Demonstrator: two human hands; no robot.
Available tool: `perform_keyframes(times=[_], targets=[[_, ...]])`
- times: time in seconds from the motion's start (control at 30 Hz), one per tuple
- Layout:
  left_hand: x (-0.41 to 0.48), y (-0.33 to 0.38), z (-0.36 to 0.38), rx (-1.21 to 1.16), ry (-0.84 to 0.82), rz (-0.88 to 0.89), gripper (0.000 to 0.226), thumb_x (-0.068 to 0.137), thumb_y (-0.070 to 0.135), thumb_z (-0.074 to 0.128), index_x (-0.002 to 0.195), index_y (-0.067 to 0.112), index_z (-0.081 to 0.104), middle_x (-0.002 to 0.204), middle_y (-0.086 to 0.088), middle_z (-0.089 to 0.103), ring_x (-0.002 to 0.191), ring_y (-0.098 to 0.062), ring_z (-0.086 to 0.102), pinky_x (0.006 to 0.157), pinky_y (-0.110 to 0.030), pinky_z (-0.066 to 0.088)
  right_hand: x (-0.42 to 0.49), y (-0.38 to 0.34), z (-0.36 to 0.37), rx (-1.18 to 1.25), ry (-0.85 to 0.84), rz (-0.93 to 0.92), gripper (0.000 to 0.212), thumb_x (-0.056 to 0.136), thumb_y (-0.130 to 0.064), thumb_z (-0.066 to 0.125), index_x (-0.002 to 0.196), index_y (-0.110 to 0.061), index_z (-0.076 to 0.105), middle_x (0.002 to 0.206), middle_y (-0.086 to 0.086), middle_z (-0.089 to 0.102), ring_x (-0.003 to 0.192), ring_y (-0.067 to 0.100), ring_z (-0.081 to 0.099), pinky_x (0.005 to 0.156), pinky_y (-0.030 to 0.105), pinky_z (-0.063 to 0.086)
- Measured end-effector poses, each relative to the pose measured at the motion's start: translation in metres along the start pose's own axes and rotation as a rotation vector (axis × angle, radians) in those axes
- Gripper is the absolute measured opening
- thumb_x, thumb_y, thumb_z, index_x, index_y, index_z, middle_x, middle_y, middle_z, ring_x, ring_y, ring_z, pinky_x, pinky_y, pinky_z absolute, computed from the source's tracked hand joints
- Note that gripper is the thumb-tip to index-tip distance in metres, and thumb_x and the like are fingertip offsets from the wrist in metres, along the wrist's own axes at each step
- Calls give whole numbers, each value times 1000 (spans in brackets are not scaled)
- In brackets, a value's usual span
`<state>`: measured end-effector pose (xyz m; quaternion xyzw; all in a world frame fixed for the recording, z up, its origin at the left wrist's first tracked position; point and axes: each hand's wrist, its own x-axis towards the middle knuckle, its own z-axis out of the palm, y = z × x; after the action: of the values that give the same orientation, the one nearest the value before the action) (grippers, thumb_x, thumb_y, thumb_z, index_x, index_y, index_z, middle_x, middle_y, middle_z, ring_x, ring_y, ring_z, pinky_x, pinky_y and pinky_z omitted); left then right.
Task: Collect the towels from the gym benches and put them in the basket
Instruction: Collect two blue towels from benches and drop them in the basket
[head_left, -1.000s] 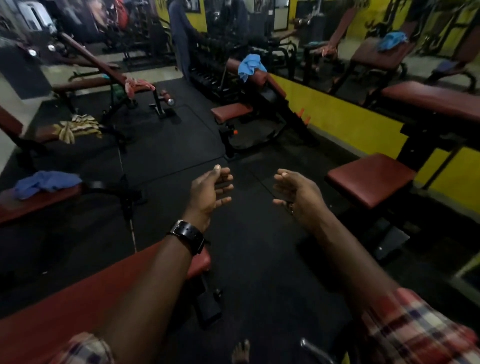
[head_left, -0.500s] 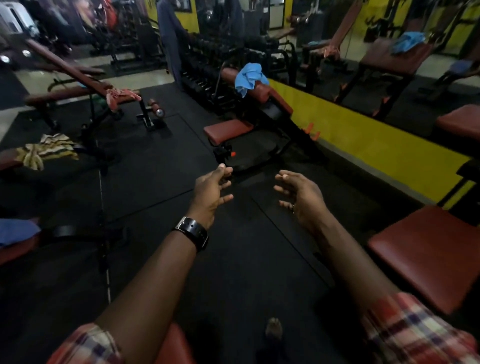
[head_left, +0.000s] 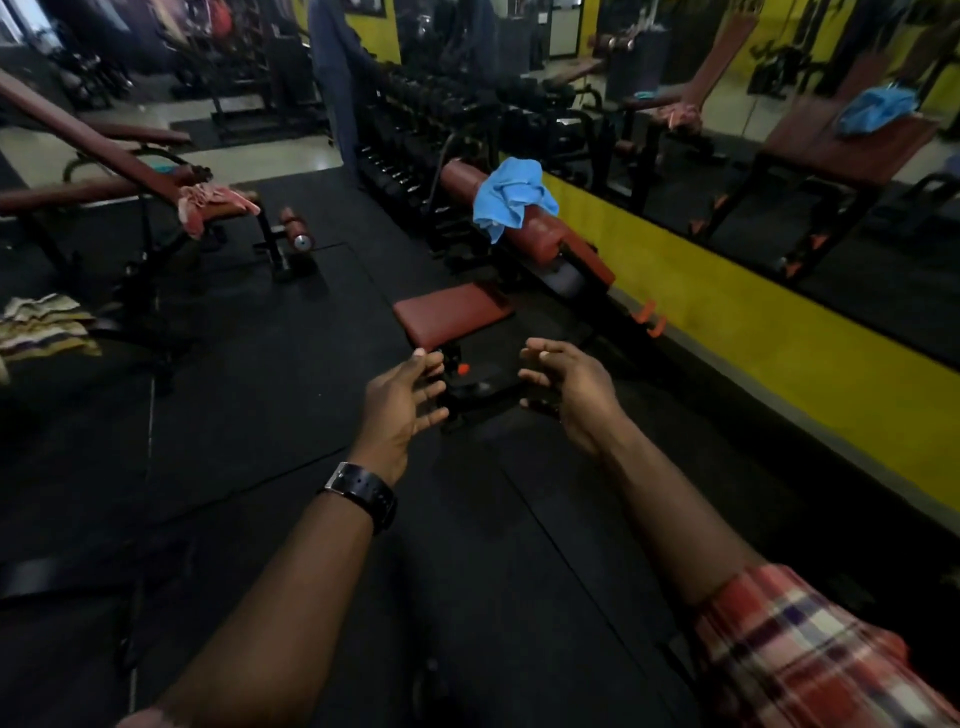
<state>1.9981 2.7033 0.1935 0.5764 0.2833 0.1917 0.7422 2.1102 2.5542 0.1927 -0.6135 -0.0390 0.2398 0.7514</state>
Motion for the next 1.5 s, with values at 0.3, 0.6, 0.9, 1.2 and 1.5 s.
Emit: perform_keyframes(times=[0.3, 0.6, 0.9, 1.2, 1.5], targets=[[222, 74, 19, -47, -91, 53, 35, 100, 31, 49, 119, 6, 64, 124, -5, 65, 109, -20, 59, 84, -36, 52, 195, -49, 76, -21, 31, -102, 25, 98, -8, 41, 100, -16, 65, 105, 3, 65, 91, 20, 61, 69, 35, 49], [406, 145, 14, 4, -153, 17, 34, 100, 26, 49, 125, 6, 60, 131, -7, 62, 115, -22, 57, 98, -44, 47, 370, -92, 157, 59, 86, -123, 24, 98, -4, 40, 95, -15, 61, 98, 7, 63, 77, 19, 60, 62, 33, 47], [574, 134, 40, 73, -150, 8, 22, 98, 27, 52, 110, 14, 66, 121, -3, 65, 112, -22, 59, 94, -43, 49, 550, -99, 152, 102, 87, -139, 18, 94, -10, 49, 97, -15, 65, 103, 4, 67, 83, 18, 65, 64, 34, 51], [740, 141, 83, 117, -97, -138, 36, 101, 25, 46, 128, 5, 58, 135, -9, 57, 125, -28, 52, 94, -42, 44, 764, -120, 121, -627, 482, -189, 53, 73, -37, 73, 124, -29, 60, 132, 1, 58, 124, 24, 52, 103, 42, 43], [810, 106, 52, 127, -4, -183, 30, 100, 28, 49, 119, 11, 65, 125, -6, 65, 114, -24, 61, 86, -38, 52, 851, -97, 124, -1103, 725, -147, 45, 85, -29, 59, 129, -29, 53, 133, 5, 48, 125, 34, 41, 94, 52, 35]])
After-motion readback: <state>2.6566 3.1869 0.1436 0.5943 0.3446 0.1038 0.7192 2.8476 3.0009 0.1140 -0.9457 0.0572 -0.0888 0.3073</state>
